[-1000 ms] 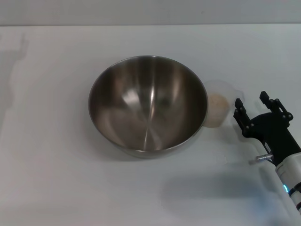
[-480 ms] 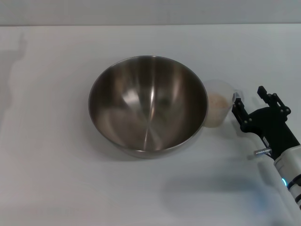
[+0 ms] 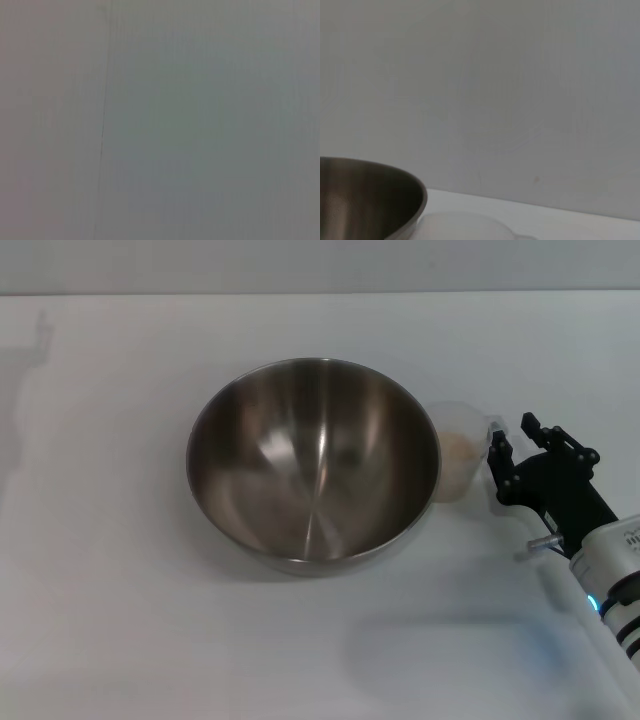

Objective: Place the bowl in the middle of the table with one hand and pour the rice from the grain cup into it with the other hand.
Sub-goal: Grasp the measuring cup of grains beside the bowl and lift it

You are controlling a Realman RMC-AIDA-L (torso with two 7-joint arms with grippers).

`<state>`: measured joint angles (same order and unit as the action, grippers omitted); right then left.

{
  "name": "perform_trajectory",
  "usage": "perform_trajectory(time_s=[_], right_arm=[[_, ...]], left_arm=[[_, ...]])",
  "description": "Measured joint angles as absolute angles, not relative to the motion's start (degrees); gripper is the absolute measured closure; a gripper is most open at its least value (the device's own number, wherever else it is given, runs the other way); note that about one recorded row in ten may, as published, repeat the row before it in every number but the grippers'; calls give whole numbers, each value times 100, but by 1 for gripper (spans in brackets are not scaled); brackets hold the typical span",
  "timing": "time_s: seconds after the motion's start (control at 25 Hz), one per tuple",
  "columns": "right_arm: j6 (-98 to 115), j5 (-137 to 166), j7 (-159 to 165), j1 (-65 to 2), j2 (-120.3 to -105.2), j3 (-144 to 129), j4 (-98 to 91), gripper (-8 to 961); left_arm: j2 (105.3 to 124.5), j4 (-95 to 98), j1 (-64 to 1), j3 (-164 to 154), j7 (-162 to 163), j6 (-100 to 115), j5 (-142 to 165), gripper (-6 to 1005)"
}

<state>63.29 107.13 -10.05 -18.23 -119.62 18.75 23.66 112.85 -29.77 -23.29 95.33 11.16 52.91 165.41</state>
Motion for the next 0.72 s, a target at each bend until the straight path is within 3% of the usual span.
perform_trajectory(time_s=[0.16, 0.28, 0.52, 0.72], right_arm=[[6321, 10713, -850, -1929, -11962, 1863, 2274, 441], [6317, 10715, -844, -1964, -11962, 1844, 2266, 647], [6317, 10748, -844, -2025, -11962, 1826, 2253, 827], [6261, 10755, -843, -2081, -11965, 1823, 2234, 889]], left_arm=[[11285, -2980, -2328, 9536, 1116, 5305, 16541, 332], [11285, -2987, -2309, 9536, 1117, 5354, 16541, 332], [11285, -2989, -2293, 9545, 1138, 5371, 16541, 332], [11312, -2989, -2274, 9550, 1142, 5413, 16541, 332]])
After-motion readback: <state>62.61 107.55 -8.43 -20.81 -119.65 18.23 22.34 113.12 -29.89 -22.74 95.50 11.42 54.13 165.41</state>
